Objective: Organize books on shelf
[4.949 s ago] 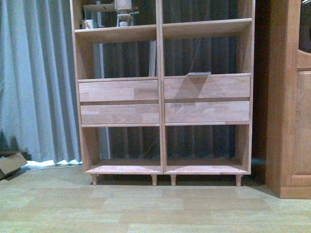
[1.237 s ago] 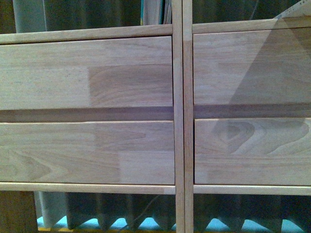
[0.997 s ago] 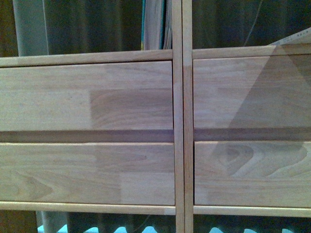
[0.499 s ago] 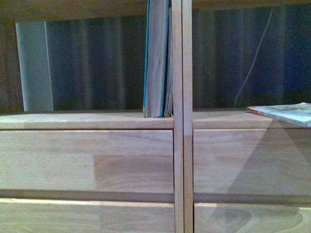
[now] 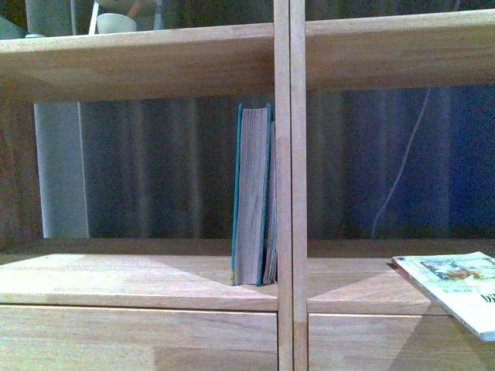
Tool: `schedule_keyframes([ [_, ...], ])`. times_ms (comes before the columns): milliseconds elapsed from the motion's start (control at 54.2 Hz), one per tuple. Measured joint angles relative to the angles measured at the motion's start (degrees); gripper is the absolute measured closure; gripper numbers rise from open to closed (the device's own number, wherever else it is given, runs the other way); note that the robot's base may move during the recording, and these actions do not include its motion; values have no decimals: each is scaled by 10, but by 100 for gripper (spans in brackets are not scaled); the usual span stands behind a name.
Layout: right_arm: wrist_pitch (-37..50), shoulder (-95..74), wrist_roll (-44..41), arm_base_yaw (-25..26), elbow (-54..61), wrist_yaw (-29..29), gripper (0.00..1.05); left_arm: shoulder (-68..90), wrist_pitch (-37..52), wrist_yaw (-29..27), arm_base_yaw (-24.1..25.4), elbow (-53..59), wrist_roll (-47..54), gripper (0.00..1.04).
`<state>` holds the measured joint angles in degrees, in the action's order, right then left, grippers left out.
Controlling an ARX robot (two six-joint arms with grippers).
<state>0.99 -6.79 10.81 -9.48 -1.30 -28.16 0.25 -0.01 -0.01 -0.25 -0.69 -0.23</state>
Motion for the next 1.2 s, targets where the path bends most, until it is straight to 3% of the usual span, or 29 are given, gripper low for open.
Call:
schedule_keyframes([
  [55, -7, -31, 52, -7, -2, -66, 7, 0, 0, 0, 0, 0, 0, 7],
  [111, -17, -56, 100, 4, -7, -66, 7, 0, 0, 0, 0, 0, 0, 7],
  [222, -22, -132, 193, 40, -28, -12, 7, 0, 0, 0, 0, 0, 0, 7],
  [295, -7, -217, 305, 69, -54, 50, 7, 0, 0, 0, 0, 0, 0, 7],
  [517, 110, -436, 503, 59, -128, 138, 7, 0, 0, 0, 0, 0, 0, 7],
  [757, 180, -586, 576, 76, -209, 161, 7, 0, 0, 0, 0, 0, 0, 7],
  [1200, 216, -753, 664, 86, -332, 164, 7, 0, 0, 0, 0, 0, 0, 7],
])
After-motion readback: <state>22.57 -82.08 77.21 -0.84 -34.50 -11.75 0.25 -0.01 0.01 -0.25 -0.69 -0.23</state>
